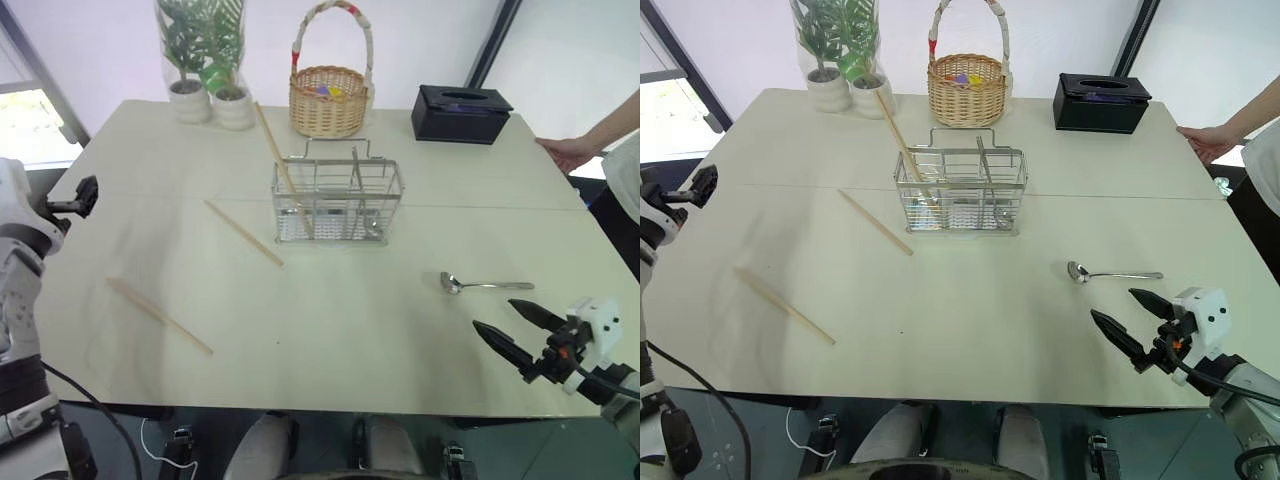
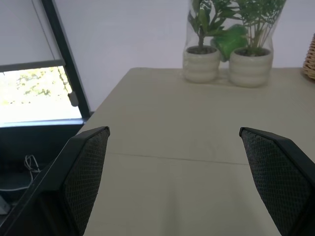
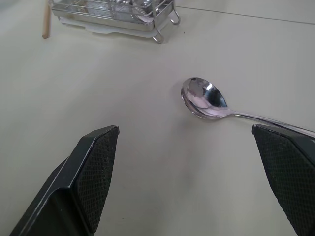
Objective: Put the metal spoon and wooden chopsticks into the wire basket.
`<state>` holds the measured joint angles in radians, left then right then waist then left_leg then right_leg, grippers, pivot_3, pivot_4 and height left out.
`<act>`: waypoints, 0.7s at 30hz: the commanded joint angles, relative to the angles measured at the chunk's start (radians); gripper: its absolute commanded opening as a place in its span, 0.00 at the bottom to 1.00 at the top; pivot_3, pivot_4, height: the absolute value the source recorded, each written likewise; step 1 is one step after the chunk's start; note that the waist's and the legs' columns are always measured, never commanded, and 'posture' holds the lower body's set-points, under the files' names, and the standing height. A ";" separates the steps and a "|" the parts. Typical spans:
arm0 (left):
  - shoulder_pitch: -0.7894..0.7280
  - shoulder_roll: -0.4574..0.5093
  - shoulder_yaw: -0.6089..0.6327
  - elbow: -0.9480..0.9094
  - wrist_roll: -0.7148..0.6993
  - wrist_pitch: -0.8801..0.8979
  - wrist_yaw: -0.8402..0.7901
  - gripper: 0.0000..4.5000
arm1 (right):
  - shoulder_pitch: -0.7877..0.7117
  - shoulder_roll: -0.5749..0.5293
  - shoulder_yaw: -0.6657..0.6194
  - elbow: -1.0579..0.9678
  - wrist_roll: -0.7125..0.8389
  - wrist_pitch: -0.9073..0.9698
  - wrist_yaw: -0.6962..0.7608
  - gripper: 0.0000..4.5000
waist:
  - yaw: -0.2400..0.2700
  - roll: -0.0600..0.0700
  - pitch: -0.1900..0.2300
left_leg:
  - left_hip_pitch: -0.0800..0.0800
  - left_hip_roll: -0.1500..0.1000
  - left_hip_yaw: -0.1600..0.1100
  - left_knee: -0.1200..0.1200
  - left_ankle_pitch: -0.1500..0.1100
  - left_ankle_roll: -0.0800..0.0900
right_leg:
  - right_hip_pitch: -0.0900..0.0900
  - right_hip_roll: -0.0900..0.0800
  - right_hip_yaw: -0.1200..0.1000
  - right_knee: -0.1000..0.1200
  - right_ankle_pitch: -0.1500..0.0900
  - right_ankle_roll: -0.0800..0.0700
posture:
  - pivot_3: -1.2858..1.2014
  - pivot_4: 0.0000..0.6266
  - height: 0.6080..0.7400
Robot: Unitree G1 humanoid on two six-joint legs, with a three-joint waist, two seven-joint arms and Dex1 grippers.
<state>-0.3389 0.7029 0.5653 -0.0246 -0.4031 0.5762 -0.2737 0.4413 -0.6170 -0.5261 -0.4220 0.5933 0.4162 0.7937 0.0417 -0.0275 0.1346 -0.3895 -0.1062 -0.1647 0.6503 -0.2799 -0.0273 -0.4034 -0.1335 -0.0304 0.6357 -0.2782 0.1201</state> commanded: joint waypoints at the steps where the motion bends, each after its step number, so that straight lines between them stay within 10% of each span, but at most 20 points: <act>1: -0.026 0.026 0.020 -0.036 -0.001 -0.006 0.008 0.99 | 0.002 0.005 -0.012 0.008 0.000 -0.030 0.008 1.00 | 0.000 0.000 0.000 | 0.000 0.000 0.000 0.000 0.000 0.000 | 0.000 0.000 0.000 0.000 0.000 0.000 | 0.52 0.24 0.36; 21: -0.066 0.046 0.009 -0.036 -0.021 0.021 -0.009 0.99 | -0.052 -0.039 -0.014 0.128 -0.043 -0.108 0.072 1.00 | -0.001 0.000 -0.001 | 0.000 0.000 0.001 0.001 0.000 0.000 | 0.001 0.000 0.000 0.000 0.001 0.000 | 0.52 0.24 0.36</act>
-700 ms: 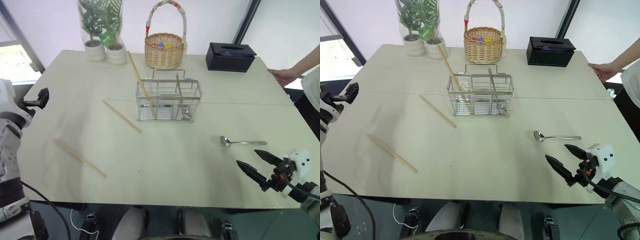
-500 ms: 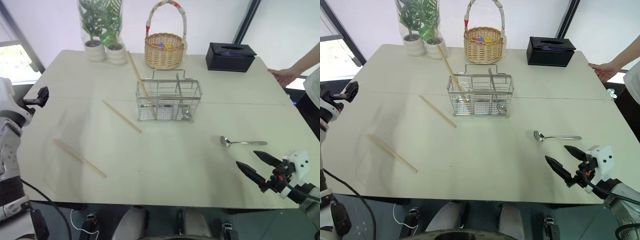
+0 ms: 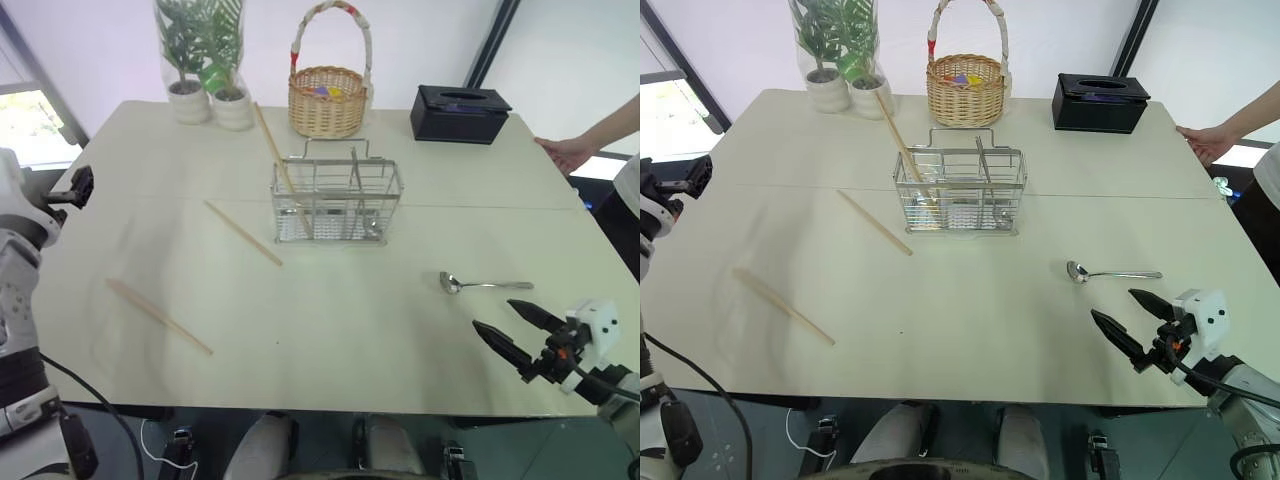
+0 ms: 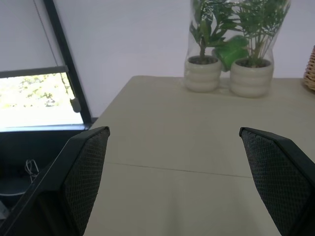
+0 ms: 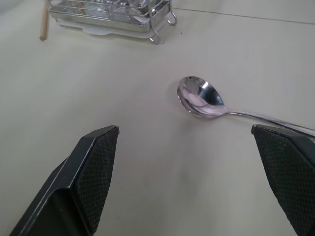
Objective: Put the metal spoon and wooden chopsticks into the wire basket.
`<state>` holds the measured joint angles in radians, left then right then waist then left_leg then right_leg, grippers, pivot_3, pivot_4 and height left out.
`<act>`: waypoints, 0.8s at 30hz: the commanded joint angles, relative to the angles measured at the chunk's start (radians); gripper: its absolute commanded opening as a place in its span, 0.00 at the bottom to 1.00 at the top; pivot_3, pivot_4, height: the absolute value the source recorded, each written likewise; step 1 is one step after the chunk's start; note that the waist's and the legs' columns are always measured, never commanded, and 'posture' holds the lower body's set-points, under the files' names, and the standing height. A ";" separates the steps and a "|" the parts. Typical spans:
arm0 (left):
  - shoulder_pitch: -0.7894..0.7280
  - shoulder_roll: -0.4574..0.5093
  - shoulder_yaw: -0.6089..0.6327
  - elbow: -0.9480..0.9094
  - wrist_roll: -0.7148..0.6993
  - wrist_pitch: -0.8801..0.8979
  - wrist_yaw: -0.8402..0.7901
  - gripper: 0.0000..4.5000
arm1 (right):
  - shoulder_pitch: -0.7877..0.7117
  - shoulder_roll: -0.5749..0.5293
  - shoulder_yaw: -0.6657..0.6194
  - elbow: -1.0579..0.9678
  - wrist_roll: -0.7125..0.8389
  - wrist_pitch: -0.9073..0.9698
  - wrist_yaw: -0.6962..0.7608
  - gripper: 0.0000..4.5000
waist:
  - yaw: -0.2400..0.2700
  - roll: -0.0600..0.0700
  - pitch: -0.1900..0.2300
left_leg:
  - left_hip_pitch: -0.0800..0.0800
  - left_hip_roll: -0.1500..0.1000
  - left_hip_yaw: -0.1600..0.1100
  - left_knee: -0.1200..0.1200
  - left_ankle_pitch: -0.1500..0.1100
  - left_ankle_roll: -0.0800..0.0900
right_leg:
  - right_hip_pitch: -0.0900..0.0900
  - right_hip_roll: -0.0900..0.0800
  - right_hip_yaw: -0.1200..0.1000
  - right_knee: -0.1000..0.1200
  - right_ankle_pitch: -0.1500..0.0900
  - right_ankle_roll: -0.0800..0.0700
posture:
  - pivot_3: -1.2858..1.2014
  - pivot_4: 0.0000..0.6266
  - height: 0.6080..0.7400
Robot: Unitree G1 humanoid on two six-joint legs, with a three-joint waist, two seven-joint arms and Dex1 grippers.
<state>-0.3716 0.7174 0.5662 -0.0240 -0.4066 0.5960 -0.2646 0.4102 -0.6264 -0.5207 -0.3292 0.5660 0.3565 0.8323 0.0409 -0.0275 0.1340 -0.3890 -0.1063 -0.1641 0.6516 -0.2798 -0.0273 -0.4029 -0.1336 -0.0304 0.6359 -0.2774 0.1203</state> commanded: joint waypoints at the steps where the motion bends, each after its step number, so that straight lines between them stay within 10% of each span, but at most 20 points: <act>1: -0.038 0.036 0.002 -0.048 -0.031 0.011 -0.037 0.99 | -0.035 -0.048 -0.019 0.052 -0.024 -0.060 0.049 1.00 | 0.000 0.000 0.000 | 0.000 0.000 0.000 0.000 0.000 0.000 | 0.000 0.000 0.000 0.000 0.000 0.000 | 0.52 0.24 0.36; 13: -0.010 0.180 -0.302 -0.318 -0.207 0.105 -0.527 0.99 | -0.532 -0.448 0.187 0.415 -0.149 -0.241 0.433 1.00 | -0.008 0.005 0.001 | 0.000 0.003 0.003 0.003 0.000 0.000 | 0.005 0.000 -0.001 0.000 0.001 -0.003 | 0.52 0.24 0.36; 24: -0.144 0.207 -0.509 -0.348 -0.256 0.099 -0.809 0.99 | -1.205 -0.370 0.672 0.922 -0.487 -0.508 0.762 1.00 | -0.038 0.009 0.005 | 0.000 0.002 0.004 0.000 0.000 0.000 | 0.006 0.000 -0.001 -0.005 0.003 0.001 | 0.52 0.24 0.36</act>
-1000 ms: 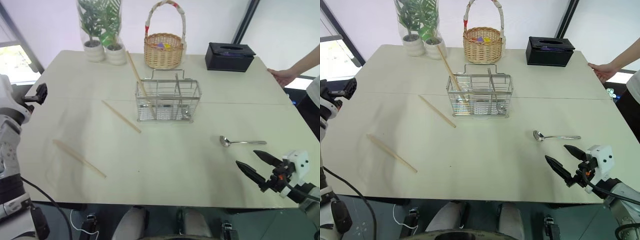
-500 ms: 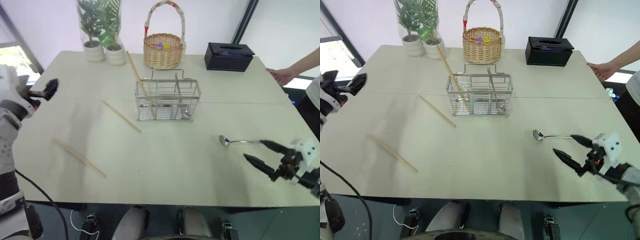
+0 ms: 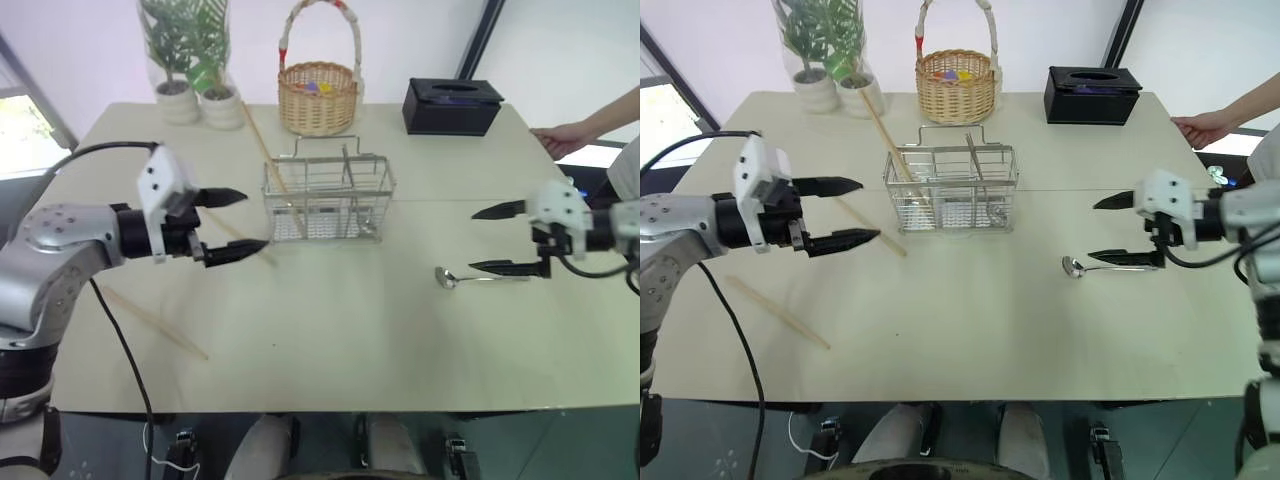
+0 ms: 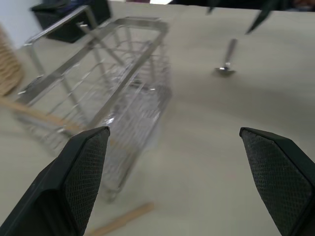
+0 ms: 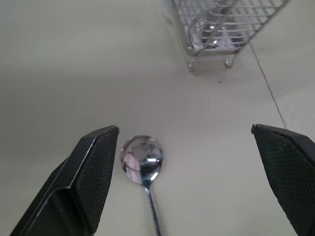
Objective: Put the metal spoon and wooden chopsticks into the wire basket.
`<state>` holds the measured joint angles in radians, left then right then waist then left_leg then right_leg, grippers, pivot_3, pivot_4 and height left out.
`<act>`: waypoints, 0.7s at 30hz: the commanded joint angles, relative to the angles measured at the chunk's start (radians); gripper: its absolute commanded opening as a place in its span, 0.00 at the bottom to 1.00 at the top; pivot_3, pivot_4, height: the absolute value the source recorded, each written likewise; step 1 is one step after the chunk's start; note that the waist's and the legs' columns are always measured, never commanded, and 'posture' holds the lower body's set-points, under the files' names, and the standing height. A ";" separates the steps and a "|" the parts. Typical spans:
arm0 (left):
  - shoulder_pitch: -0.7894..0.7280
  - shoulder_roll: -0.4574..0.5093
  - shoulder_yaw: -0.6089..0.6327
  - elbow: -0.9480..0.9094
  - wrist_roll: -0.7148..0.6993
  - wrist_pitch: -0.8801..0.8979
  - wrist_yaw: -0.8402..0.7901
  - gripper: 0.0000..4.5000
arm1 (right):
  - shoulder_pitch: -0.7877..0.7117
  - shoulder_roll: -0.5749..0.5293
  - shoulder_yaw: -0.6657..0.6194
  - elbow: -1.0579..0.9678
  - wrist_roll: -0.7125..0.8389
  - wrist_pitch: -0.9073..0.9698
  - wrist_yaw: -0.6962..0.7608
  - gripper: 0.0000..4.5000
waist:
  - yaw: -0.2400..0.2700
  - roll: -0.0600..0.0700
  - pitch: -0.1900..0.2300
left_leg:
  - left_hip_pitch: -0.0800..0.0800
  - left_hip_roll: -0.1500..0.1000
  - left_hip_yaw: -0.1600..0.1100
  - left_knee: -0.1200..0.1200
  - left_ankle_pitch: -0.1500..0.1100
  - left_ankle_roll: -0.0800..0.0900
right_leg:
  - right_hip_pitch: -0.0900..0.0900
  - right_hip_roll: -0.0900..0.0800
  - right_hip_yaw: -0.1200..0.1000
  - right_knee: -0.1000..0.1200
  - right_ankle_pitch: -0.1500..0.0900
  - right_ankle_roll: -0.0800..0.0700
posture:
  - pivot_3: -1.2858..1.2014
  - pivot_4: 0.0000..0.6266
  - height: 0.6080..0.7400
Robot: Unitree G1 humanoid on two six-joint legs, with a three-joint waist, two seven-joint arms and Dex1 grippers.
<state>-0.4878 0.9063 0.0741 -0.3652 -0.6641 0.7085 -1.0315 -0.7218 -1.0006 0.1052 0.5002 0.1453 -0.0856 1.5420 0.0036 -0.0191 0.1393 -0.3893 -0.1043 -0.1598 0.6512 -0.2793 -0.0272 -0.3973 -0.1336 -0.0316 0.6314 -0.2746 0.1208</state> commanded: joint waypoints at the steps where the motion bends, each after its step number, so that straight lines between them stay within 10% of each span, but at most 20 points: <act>1: -0.037 0.017 -0.025 -0.007 0.007 -0.018 -0.049 0.99 | -0.114 0.010 0.080 0.146 -0.103 -0.096 0.064 1.00 | 0.000 0.000 0.000 | 0.000 0.000 0.000 -0.001 0.000 0.000 | 0.000 0.000 0.000 0.000 0.000 0.000 | 0.52 0.24 0.36; 21: -0.048 0.033 -0.022 -0.085 -0.040 0.048 -0.053 0.99 | -0.279 0.149 0.257 0.583 -0.413 -0.302 -0.006 1.00 | -0.022 0.000 0.000 | 0.002 -0.001 -0.001 -0.002 0.005 -0.008 | -0.001 0.001 0.001 0.006 0.001 0.001 | 0.52 0.24 0.36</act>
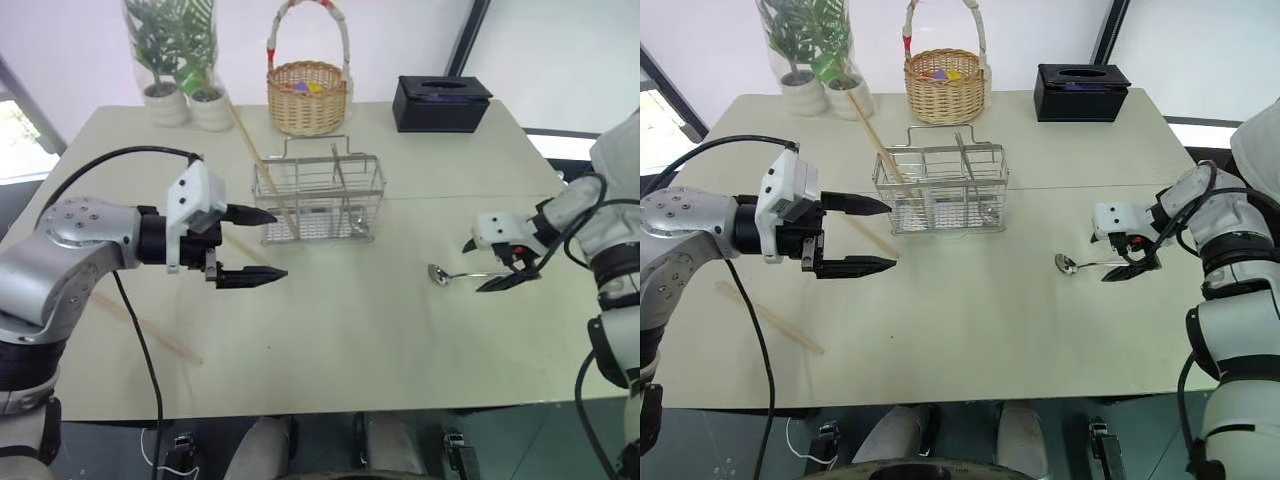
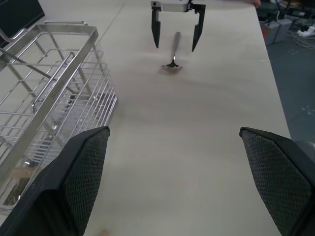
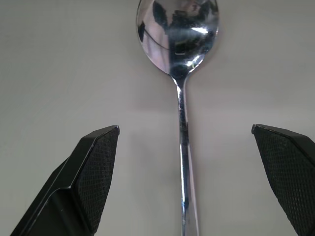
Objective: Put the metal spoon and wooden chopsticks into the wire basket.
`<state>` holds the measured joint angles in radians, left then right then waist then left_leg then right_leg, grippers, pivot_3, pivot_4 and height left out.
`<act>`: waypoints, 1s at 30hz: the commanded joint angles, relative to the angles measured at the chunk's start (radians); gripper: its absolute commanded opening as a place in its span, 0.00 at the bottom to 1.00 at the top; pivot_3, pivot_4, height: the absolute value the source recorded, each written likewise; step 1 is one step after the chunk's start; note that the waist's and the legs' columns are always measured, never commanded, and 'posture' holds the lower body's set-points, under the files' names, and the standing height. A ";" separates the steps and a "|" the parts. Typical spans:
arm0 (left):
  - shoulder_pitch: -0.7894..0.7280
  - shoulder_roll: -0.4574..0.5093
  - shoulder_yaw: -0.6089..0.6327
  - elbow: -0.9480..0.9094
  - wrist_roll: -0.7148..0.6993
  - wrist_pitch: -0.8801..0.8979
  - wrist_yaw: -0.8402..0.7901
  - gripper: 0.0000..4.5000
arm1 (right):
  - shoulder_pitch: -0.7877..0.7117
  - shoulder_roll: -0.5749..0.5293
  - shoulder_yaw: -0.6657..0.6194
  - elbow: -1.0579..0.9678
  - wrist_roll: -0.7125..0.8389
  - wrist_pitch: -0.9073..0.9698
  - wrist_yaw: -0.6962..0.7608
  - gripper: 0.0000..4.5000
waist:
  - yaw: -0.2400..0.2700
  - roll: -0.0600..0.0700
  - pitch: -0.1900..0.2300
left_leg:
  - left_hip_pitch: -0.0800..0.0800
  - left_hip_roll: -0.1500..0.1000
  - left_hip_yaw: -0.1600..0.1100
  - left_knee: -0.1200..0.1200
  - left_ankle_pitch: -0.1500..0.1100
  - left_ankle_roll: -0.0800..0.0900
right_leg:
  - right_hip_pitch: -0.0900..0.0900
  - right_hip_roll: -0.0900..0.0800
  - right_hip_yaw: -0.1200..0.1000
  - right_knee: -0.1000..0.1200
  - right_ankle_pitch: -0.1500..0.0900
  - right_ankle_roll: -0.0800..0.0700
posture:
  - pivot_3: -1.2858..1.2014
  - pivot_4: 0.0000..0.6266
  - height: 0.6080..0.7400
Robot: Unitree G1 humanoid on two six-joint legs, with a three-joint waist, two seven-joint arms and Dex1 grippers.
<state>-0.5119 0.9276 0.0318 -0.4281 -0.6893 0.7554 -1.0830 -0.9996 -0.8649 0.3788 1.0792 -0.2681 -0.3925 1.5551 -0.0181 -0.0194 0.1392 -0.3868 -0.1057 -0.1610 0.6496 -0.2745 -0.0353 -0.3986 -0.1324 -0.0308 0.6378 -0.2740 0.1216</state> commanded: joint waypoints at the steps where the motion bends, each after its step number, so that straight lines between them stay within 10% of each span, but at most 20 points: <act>1: -0.031 0.008 0.019 -0.021 -0.015 0.004 0.001 0.99 | -0.001 0.020 -0.021 0.010 0.002 0.011 -0.027 1.00 | 0.000 0.000 0.000 | 0.001 0.000 0.000 0.000 0.000 0.000 | 0.000 0.000 0.000 0.001 0.000 0.000 | 0.52 0.24 0.36; 7: -0.061 0.003 0.015 -0.003 -0.005 0.004 0.007 1.00 | -0.008 0.046 -0.022 0.040 -0.006 0.035 -0.054 0.80 | 0.003 -0.001 -0.001 | 0.001 0.000 0.000 0.001 0.000 0.000 | -0.001 0.000 0.001 0.006 0.000 0.000 | 0.52 0.24 0.36; 14: -0.087 -0.005 0.023 0.012 -0.009 0.007 0.024 1.00 | -0.007 0.050 -0.022 0.044 0.002 0.043 -0.016 0.01 | 0.001 -0.002 -0.001 | 0.002 0.000 -0.001 0.002 -0.001 0.001 | -0.001 0.000 0.001 0.008 0.000 0.000 | 0.52 0.24 0.36; 30: -0.104 -0.011 0.047 0.067 0.005 -0.012 0.045 1.00 | 0.115 -0.008 -0.154 -0.224 0.234 0.070 0.059 0.01 | 0.002 -0.002 -0.001 | 0.002 -0.001 -0.001 0.002 0.000 0.001 | -0.001 0.000 0.001 0.009 0.000 0.000 | 0.52 0.24 0.36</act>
<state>-0.5951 0.9144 0.0340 -0.3625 -0.6852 0.7578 -1.0458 -0.8846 -0.8407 0.2821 0.9628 -0.1388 -0.3650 1.5967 -0.0161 -0.0215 0.1382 -0.3849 -0.1063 -0.1619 0.6519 -0.2747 -0.0347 -0.3995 -0.1325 -0.0300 0.6466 -0.2742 0.1215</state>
